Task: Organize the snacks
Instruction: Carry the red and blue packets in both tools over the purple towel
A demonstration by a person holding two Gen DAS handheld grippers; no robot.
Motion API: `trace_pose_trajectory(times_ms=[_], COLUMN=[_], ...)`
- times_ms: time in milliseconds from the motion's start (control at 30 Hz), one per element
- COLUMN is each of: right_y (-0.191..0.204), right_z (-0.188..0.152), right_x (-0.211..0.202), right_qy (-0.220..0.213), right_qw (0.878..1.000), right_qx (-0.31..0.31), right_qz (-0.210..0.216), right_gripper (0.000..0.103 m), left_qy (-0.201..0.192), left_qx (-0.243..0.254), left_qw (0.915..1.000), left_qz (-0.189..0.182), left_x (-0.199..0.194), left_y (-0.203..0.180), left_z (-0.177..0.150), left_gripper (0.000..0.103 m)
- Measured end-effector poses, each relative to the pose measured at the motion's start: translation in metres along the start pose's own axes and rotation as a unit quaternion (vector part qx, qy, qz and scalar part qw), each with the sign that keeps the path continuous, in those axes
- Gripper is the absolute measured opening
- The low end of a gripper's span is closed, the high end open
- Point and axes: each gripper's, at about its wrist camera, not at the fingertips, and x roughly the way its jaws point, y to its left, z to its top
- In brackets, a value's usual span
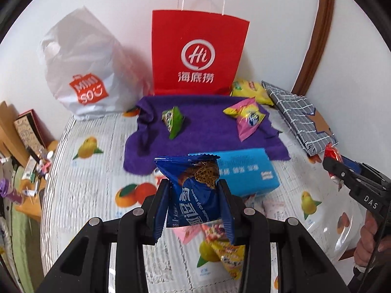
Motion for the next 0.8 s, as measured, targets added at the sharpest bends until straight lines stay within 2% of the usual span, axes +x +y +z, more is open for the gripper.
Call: trace_pose_trajectory(times_ms=[367,800], right_y=[0.006,0.008], right_z=[0.027,0.058], right_x=[0.001,0.033], right_qy=[-0.017,-0.016], right_qw=[1.0,1.0], right_qx=[-0.009,-0.01], right_qz=[0.009,0.013], right_gripper=[0.04,0.04], left_qy=[-0.011,-0.011], left_qx=[0.001,0.006], left_qw=[0.9999,0.9998], left_qz=[-0.012,-0.017], left_x=[0.006,0.038], left_y=[-0.005,-0.01], left_z=[0.029,0.069], left_gripper=[0.037,0.037])
